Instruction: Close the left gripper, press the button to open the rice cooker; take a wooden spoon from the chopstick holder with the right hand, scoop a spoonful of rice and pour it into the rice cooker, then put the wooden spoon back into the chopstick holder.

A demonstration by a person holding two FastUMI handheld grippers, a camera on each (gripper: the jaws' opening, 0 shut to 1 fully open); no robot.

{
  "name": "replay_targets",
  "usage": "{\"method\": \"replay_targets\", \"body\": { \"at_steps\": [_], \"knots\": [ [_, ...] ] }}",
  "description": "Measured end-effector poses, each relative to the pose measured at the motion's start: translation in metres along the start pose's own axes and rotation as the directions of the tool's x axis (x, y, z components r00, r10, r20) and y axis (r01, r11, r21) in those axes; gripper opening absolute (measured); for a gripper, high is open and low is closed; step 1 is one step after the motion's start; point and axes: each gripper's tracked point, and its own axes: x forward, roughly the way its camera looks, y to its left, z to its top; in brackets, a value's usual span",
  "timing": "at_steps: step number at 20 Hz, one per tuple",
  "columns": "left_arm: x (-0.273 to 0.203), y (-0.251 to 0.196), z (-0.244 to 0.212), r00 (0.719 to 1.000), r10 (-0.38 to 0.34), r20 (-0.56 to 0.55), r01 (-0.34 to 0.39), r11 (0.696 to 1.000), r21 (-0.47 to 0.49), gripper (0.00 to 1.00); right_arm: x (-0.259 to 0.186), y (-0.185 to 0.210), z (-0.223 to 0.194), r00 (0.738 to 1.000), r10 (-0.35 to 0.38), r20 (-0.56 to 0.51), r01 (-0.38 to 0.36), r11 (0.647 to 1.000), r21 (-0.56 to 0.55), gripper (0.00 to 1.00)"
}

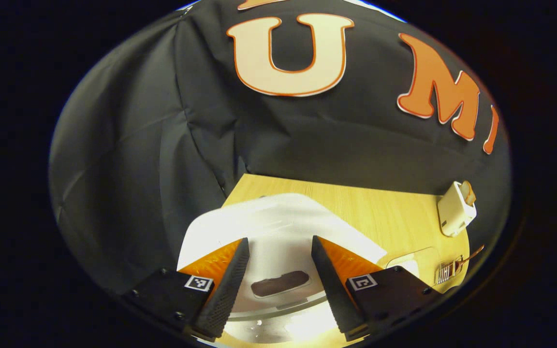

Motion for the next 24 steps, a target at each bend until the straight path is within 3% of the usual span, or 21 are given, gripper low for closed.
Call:
{"method": "replay_targets", "body": {
  "at_steps": [3, 4, 5, 10, 15, 19, 24],
  "knots": [
    [0.017, -0.012, -0.062, 0.997, -0.011, -0.081, 0.012, 1.000, 0.012, 0.84, -0.001, -0.005, -0.004, 1.000, -0.007, 0.006, 0.006, 1.000, 0.008, 0.83],
    [0.013, -0.011, -0.045, 0.999, -0.011, 0.030, 0.010, 0.999, 0.037, 0.85, -0.002, -0.006, -0.005, 1.000, -0.006, 0.004, 0.006, 1.000, 0.005, 0.83],
    [0.013, -0.015, -0.055, 1.000, -0.003, -0.020, 0.004, 1.000, 0.029, 0.85, -0.002, -0.004, -0.005, 1.000, -0.007, 0.000, 0.007, 1.000, 0.006, 0.83],
    [0.004, -0.015, -0.053, 1.000, 0.010, 0.009, -0.010, 1.000, -0.001, 0.84, -0.001, 0.006, -0.005, 1.000, -0.004, 0.016, 0.005, 0.999, -0.042, 0.83],
    [-0.001, -0.013, -0.045, 0.992, 0.014, 0.127, -0.008, 0.999, -0.048, 0.86, -0.002, 0.022, -0.012, 1.000, 0.001, 0.014, 0.000, 0.996, -0.093, 0.83],
    [-0.016, -0.018, -0.017, 0.938, 0.032, 0.345, -0.029, 0.999, -0.014, 0.86, 0.002, 0.034, -0.017, 1.000, 0.002, 0.014, 0.000, 0.989, -0.148, 0.83],
    [-0.032, -0.029, 0.010, 0.838, 0.016, 0.545, -0.042, 0.998, 0.036, 0.85, 0.006, 0.059, -0.021, 0.999, 0.019, 0.029, -0.012, 0.973, -0.231, 0.83]
  ]
}}
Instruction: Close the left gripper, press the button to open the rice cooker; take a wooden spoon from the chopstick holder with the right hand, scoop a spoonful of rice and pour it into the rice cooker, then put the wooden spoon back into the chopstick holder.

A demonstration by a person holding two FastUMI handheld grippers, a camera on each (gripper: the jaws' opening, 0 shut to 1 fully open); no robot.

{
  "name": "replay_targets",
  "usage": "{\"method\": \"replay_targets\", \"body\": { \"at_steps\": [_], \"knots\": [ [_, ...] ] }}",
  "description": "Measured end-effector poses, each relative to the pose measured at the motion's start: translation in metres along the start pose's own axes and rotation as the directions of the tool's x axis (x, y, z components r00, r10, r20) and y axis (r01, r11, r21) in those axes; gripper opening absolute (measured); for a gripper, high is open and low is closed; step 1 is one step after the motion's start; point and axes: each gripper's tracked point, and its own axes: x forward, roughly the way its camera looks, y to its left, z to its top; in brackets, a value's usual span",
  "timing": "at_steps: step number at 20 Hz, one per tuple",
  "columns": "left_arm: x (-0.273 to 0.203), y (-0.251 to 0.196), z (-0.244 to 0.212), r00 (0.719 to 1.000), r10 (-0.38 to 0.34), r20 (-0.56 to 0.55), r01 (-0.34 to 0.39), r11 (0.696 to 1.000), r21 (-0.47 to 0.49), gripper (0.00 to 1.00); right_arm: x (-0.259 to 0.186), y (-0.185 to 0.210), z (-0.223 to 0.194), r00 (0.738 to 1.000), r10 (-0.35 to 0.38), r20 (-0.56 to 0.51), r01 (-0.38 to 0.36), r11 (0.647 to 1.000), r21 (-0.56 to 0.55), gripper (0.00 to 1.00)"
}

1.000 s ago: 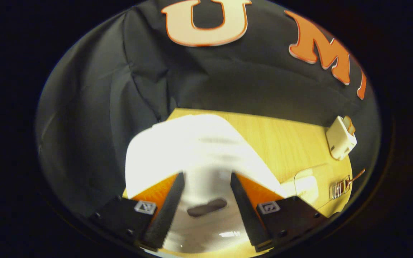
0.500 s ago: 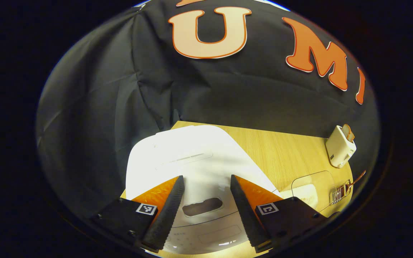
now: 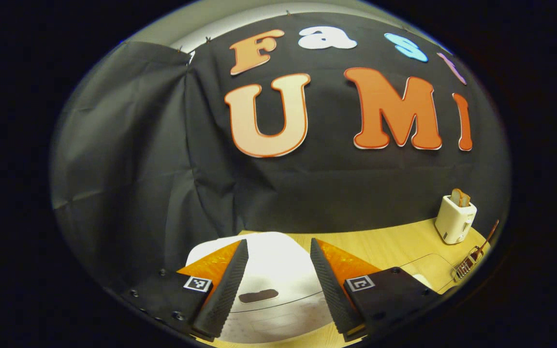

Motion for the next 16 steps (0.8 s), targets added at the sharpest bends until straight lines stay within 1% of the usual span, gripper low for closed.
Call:
{"method": "replay_targets", "body": {
  "at_steps": [3, 6, 9, 10, 11, 12, 13, 14, 15, 16],
  "knots": [
    [-0.009, -0.022, 0.006, 0.997, -0.065, 0.045, 0.066, 0.998, -0.011, 0.85, -0.001, 0.016, -0.002, 1.000, 0.026, 0.006, -0.025, 0.999, -0.045, 0.83],
    [-0.007, -0.029, 0.022, 0.980, -0.099, 0.172, 0.092, 0.995, 0.048, 0.86, -0.001, 0.031, -0.003, 0.998, 0.045, 0.033, -0.042, 0.993, -0.110, 0.83],
    [-0.006, -0.047, 0.026, 0.968, -0.162, 0.190, 0.149, 0.986, 0.080, 0.86, -0.001, 0.044, -0.005, 0.997, 0.067, 0.041, -0.056, 0.970, -0.235, 0.83],
    [-0.006, -0.051, 0.029, 0.964, -0.175, 0.201, 0.163, 0.984, 0.075, 0.88, -0.005, 0.057, -0.007, 0.997, 0.069, 0.042, -0.055, 0.960, -0.275, 0.83],
    [-0.007, -0.052, 0.031, 0.959, -0.184, 0.214, 0.173, 0.982, 0.071, 0.88, -0.005, 0.061, -0.007, 0.997, 0.067, 0.050, -0.048, 0.951, -0.305, 0.83],
    [-0.008, -0.055, 0.034, 0.954, -0.191, 0.230, 0.179, 0.981, 0.072, 0.88, -0.005, 0.066, -0.006, 0.996, 0.064, 0.064, -0.040, 0.948, -0.316, 0.84],
    [-0.009, -0.060, 0.036, 0.951, -0.182, 0.252, 0.168, 0.983, 0.076, 0.88, -0.007, 0.075, -0.009, 0.994, 0.079, 0.072, -0.052, 0.944, -0.326, 0.85],
    [-0.008, -0.062, 0.037, 0.947, -0.169, 0.275, 0.151, 0.985, 0.084, 0.84, -0.007, 0.085, -0.011, 0.992, 0.097, 0.081, -0.065, 0.942, -0.328, 0.86],
    [-0.011, -0.062, 0.037, 0.944, -0.159, 0.289, 0.139, 0.986, 0.089, 0.88, -0.007, 0.092, -0.014, 0.991, 0.109, 0.080, -0.078, 0.943, -0.324, 0.86],
    [-0.013, -0.064, 0.036, 0.942, -0.158, 0.297, 0.136, 0.986, 0.093, 0.88, -0.006, 0.096, -0.019, 0.990, 0.120, 0.071, -0.092, 0.945, -0.315, 0.86]
  ]
}}
